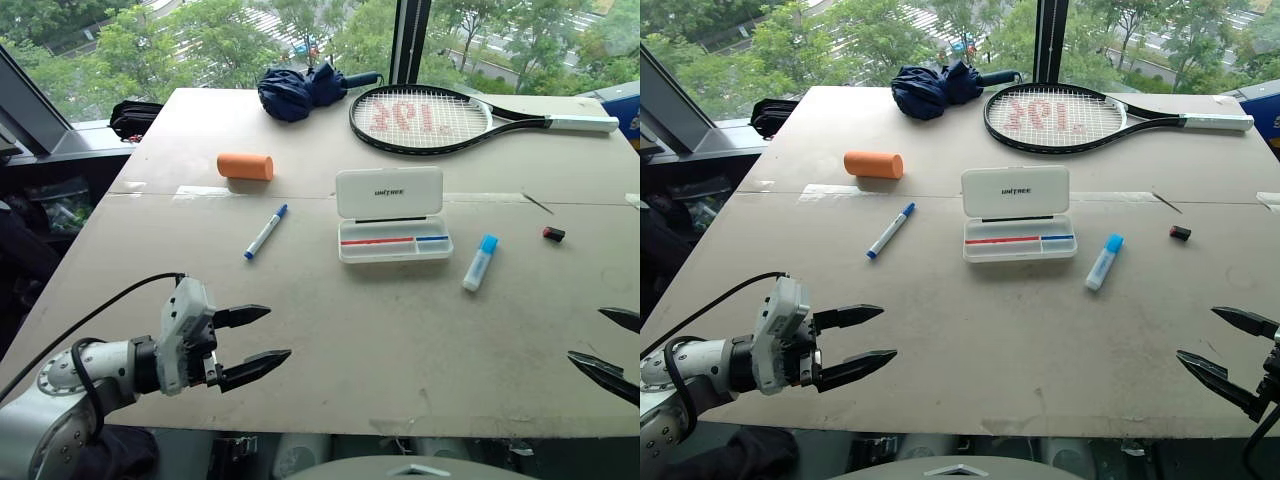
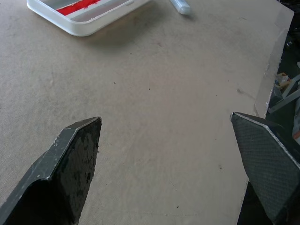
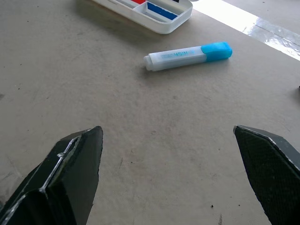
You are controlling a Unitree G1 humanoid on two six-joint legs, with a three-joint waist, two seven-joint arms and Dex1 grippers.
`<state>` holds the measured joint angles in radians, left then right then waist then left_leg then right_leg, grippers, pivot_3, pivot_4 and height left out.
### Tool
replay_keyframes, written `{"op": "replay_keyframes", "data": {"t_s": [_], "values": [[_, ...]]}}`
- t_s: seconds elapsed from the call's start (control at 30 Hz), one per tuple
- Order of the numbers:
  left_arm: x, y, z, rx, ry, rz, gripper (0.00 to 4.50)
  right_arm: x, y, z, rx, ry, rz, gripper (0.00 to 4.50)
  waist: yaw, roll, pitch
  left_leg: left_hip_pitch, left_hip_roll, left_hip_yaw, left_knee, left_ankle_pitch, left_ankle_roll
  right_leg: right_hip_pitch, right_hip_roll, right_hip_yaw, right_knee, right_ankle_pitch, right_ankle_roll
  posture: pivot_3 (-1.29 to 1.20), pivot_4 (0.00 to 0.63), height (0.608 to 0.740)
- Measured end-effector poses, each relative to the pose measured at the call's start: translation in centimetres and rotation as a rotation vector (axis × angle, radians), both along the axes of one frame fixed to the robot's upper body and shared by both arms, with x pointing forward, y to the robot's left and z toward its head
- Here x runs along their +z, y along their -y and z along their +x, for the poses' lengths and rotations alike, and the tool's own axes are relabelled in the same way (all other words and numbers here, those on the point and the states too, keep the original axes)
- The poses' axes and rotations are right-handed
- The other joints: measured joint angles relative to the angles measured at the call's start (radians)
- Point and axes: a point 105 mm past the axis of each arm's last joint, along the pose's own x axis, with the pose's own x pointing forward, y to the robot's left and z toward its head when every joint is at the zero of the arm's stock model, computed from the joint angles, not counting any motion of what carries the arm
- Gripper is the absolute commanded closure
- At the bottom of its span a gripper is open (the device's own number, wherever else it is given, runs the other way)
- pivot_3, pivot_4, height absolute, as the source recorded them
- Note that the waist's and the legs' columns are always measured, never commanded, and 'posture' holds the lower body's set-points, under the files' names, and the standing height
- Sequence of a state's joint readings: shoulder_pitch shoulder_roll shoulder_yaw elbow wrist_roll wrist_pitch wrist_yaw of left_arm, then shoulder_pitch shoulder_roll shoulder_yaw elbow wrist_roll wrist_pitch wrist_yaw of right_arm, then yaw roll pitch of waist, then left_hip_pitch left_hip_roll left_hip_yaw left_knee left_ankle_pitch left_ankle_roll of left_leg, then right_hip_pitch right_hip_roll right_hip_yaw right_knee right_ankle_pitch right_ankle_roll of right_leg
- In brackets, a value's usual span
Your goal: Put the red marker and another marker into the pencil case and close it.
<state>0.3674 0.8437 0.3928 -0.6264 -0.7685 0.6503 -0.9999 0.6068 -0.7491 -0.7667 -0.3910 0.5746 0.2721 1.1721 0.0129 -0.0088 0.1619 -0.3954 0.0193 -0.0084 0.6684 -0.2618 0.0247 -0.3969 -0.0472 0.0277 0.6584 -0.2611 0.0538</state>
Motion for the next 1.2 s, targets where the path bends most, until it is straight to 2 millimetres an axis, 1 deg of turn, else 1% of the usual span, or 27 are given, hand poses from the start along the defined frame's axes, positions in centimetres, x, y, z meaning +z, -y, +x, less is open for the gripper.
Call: {"op": "replay_keyframes", "data": {"t_s": [0.17,0.23,0.3,0.33,0.4,0.5,0.57,0.6,0.7,0.77,0.8,0.83,0.9,0.97,1.07,1.1,1.17,1.2], "values": [[0.4,0.2,0.3,-0.009,0.028,0.0,0.04,0.2,-0.2,0.1,0.008,0.011,0.008,0.0,0.0,0.0,0.0,0.0,0.0,0.0,0.0,0.0,0.0,0.0,0.0,0.0,0.0,0.0,0.0,0.0,0.15,0.732],[1.1,1.0,1.7,-0.024,0.099,0.024,0.04,0.3,-0.7,0.1,0.023,0.022,0.036,0.0,0.006,0.0,0.0,-0.001,-0.001,0.0,0.0,0.0,0.0,0.0,0.0,-0.001,0.0,0.0,0.0,0.0,0.15,0.732],[2.5,3.0,3.9,-0.07,0.194,0.047,0.04,1.2,-2.4,0.0,0.086,0.066,0.069,0.0,0.008,0.0,0.0,-0.001,-0.002,-0.001,0.001,0.0,0.0,0.001,0.0,-0.001,0.001,0.0,0.0,0.0,0.15,0.732],[2.6,3.5,4.2,-0.08,0.205,0.056,0.04,1.5,-2.7,0.0,0.1,0.077,0.078,0.0,0.005,0.0,0.0,-0.001,-0.002,-0.001,0.001,0.0,0.0,0.001,0.0,-0.001,0.0,0.001,0.001,0.0,0.15,0.732],[2.6,4.7,5.7,-0.11,0.191,0.089,0.04,2.0,-3.6,-0.2,0.126,0.095,0.1,0.0,0.001,0.0,0.0,-0.001,-0.002,-0.002,0.001,0.0,0.0,0.001,0.0,-0.001,0.001,0.002,0.004,0.0,0.15,0.732],[3.0,7.4,9.1,-0.157,0.195,0.104,0.04,2.5,-5.2,-0.3,0.173,0.116,0.117,0.0,0.004,-0.001,0.0,-0.002,-0.007,-0.001,0.001,0.0,0.0,0.001,0.0,-0.003,0.002,0.003,0.005,0.0,0.15,0.732],[2.5,9.2,10.9,-0.198,0.193,0.142,0.04,2.9,-6.5,-0.4,0.213,0.131,0.124,0.0,-0.001,-0.002,0.0,-0.001,-0.008,-0.002,0.001,0.0,0.0,0.001,0.0,-0.001,0.002,0.003,0.005,0.0,0.15,0.732],[2.0,9.5,11.2,-0.207,0.181,0.153,0.04,3.0,-6.8,-0.4,0.22,0.134,0.126,0.0,-0.005,-0.002,0.0,-0.001,-0.008,-0.002,0.001,0.0,0.0,0.0,0.0,-0.001,0.002,0.002,0.005,0.0,0.15,0.732],[0.3,11.8,12.9,-0.255,0.139,0.183,0.04,3.1,-7.4,-0.4,0.216,0.147,0.129,0.0,-0.003,-0.002,0.0,-0.003,-0.008,-0.002,0.001,0.0,0.001,0.0,0.0,-0.003,0.002,0.002,0.006,0.0,0.15,0.732],[-0.2,12.8,13.5,-0.28,0.14,0.208,0.58,3.2,-7.9,-0.5,0.225,0.153,0.129,0.0,-0.001,-0.003,0.0,-0.003,-0.008,-0.002,0.001,0.0,0.001,0.0,0.0,-0.003,0.002,0.002,0.006,0.0,0.15,0.732],[-0.4,13.1,13.7,-0.286,0.144,0.221,0.74,3.2,-8.1,-0.6,0.227,0.156,0.13,0.0,0.0,-0.003,0.001,-0.003,-0.008,-0.002,0.001,0.0,0.001,0.0,0.0,-0.003,0.002,0.002,0.006,0.0,0.15,0.732],[-0.8,13.4,14.1,-0.292,0.148,0.248,1.11,3.1,-8.2,-0.7,0.224,0.153,0.133,0.0,0.0,-0.003,0.001,-0.003,-0.008,-0.002,0.001,0.0,0.001,0.0,0.0,-0.003,0.002,0.002,0.006,0.0,0.15,0.732],[-1.7,13.9,15.0,-0.302,0.144,0.302,2.01,2.8,-8.4,-1.2,0.189,0.145,0.144,0.0,0.001,-0.003,0.001,-0.003,-0.008,-0.002,0.001,0.0,0.001,0.0,0.0,-0.003,0.002,0.002,0.006,0.0,0.15,0.732],[-2.4,13.9,15.2,-0.326,0.136,0.345,2.87,2.7,-8.6,-1.7,0.171,0.141,0.151,0.0,0.0,-0.003,0.001,-0.003,-0.008,-0.002,0.001,0.0,0.001,0.0,0.0,-0.004,0.002,0.002,0.006,0.0,0.15,0.732],[-2.4,13.8,15.4,-0.367,0.154,0.377,4.23,2.6,-9.0,-2.5,0.15,0.14,0.152,0.0,-0.002,-0.003,0.001,-0.003,-0.008,-0.003,0.001,0.0,0.001,0.0,0.0,-0.002,0.002,0.002,0.006,0.0,0.15,0.732],[-2.2,14.0,15.4,-0.39,0.168,0.377,4.42,2.5,-9.0,-2.6,0.136,0.144,0.152,0.0,-0.001,-0.003,0.001,-0.003,-0.008,-0.003,0.001,0.0,0.001,0.0,0.0,-0.002,0.002,0.002,0.006,0.0,0.15,0.732],[-1.9,14.2,15.5,-0.414,0.184,0.38,4.42,2.5,-8.9,-2.6,0.123,0.149,0.149,0.0,0.0,-0.003,0.0,-0.003,-0.008,-0.003,0.001,0.0,0.001,0.0,0.0,-0.002,0.002,0.002,0.006,0.0,0.15,0.732],[-2.1,14.1,15.4,-0.426,0.181,0.384,4.42,2.5,-8.9,-2.7,0.116,0.153,0.147,0.0,0.0,-0.003,0.0,-0.003,-0.008,-0.003,0.001,0.0,0.001,0.0,-0.001,-0.002,0.002,0.002,0.006,0.0,0.15,0.732]]}}
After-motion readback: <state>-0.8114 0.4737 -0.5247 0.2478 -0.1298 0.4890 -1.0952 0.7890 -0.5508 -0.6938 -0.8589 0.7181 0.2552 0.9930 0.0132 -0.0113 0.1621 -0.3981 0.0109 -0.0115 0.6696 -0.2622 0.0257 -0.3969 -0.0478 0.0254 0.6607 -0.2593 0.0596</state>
